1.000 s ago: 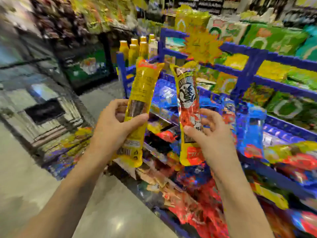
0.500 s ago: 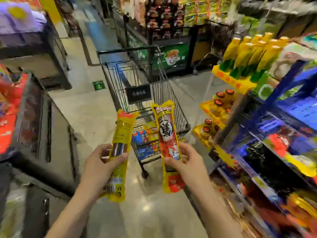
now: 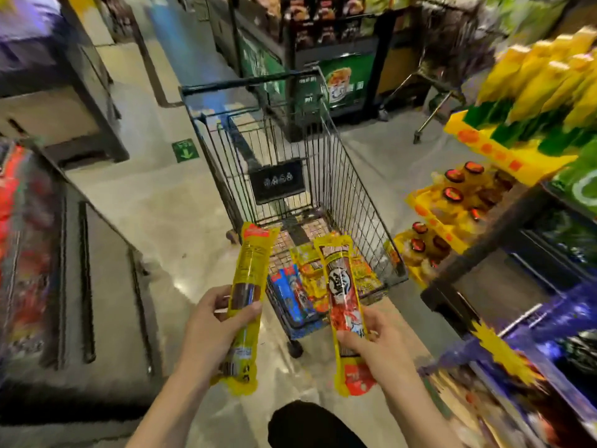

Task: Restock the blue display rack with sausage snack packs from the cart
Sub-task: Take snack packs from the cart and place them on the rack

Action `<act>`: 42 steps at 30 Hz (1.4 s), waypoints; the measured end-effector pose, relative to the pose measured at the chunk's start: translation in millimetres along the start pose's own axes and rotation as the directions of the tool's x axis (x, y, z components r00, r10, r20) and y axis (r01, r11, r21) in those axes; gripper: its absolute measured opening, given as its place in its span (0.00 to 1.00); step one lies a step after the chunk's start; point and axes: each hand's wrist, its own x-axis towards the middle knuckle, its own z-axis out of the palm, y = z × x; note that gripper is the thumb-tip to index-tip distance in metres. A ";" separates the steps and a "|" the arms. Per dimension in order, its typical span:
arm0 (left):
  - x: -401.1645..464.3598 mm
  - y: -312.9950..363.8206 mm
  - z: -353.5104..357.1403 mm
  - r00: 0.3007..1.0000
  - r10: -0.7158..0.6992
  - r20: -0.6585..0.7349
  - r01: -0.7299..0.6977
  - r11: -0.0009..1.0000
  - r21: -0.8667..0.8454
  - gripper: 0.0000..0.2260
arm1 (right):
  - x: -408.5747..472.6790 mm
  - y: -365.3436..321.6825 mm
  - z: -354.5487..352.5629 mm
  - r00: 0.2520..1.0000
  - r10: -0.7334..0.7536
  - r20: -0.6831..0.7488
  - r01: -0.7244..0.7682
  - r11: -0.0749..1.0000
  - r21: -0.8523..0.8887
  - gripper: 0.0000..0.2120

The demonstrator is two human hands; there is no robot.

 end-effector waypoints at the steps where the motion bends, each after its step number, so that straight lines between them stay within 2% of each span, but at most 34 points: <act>1: 14.8 6.2 -1.7 1.000 -0.003 0.003 0.003 1.000 0.011 0.14 | 13.0 -3.0 6.5 0.999 0.026 0.020 -0.026 1.000 -0.003 0.22; 3: 46.5 16.1 -6.6 1.000 -0.006 0.017 0.005 1.000 0.020 0.15 | 33.9 -12.4 22.2 0.998 0.054 0.039 -0.053 0.998 -0.023 0.22; 6: 99.2 29.0 -7.8 0.999 -0.011 0.030 0.008 0.997 0.071 0.15 | 64.7 -18.7 43.4 0.994 0.101 0.032 -0.101 0.995 -0.012 0.28; 9: 143.8 37.6 9.1 0.995 -0.022 0.099 0.011 0.994 0.110 0.16 | 88.4 -19.2 52.6 0.987 0.158 0.002 -0.158 0.986 0.053 0.17; 12: 181.5 41.0 39.8 0.968 -0.036 0.250 -0.007 0.986 0.167 0.17 | 109.2 -19.6 54.4 0.968 0.242 -0.071 -0.233 0.966 0.113 0.16; 17: 265.6 36.0 93.0 0.860 -0.142 0.489 0.005 0.962 0.271 0.15 | 155.9 -11.5 64.5 0.880 0.390 -0.271 -0.339 0.915 0.218 0.17; 19: 304.4 35.2 108.0 0.816 -0.178 0.550 -0.019 0.942 0.334 0.19 | 174.9 -16.0 73.3 0.816 0.469 -0.338 -0.403 0.881 0.249 0.20; 22: 357.0 34.2 125.2 0.759 -0.237 0.607 -0.063 0.900 0.430 0.17 | 206.0 -24.5 90.3 0.718 0.581 -0.383 -0.489 0.813 0.317 0.21; 25: 404.7 34.5 144.5 0.723 -0.270 0.636 -0.100 0.870 0.483 0.17 | 243.9 -23.8 105.5 0.651 0.638 -0.411 -0.522 0.770 0.368 0.26; 27: 433.3 26.3 159.2 0.711 -0.308 0.632 -0.125 0.829 0.545 0.22 | 270.1 -23.2 113.7 0.618 0.667 -0.417 -0.533 0.745 0.401 0.25; 29: 456.2 12.6 176.9 0.702 -0.357 0.616 -0.115 0.797 0.593 0.26 | 297.0 -15.0 119.3 0.570 0.681 -0.461 -0.541 0.732 0.414 0.31; 31: 472.4 -5.0 198.2 0.700 -0.370 0.611 -0.147 0.763 0.630 0.26 | 321.9 2.7 122.9 0.504 0.715 -0.484 -0.560 0.698 0.447 0.37; 35: 495.0 -47.9 240.9 0.680 -0.402 0.613 -0.210 0.694 0.688 0.26 | 363.7 33.8 122.9 0.413 0.781 -0.468 -0.597 0.620 0.508 0.30; 38: 509.6 -86.7 268.2 0.656 -0.474 0.587 -0.204 0.638 0.743 0.25 | 386.8 56.5 119.3 0.367 0.796 -0.482 -0.603 0.598 0.528 0.24; 40: 518.2 -113.5 282.9 0.632 -0.506 0.587 -0.195 0.629 0.753 0.25 | 401.5 71.4 121.2 0.354 0.786 -0.506 -0.590 0.608 0.531 0.25; 42: 527.6 -140.1 294.5 0.620 -0.527 0.581 -0.204 0.607 0.768 0.26 | 415.2 84.0 125.4 0.317 0.775 -0.547 -0.590 0.613 0.526 0.30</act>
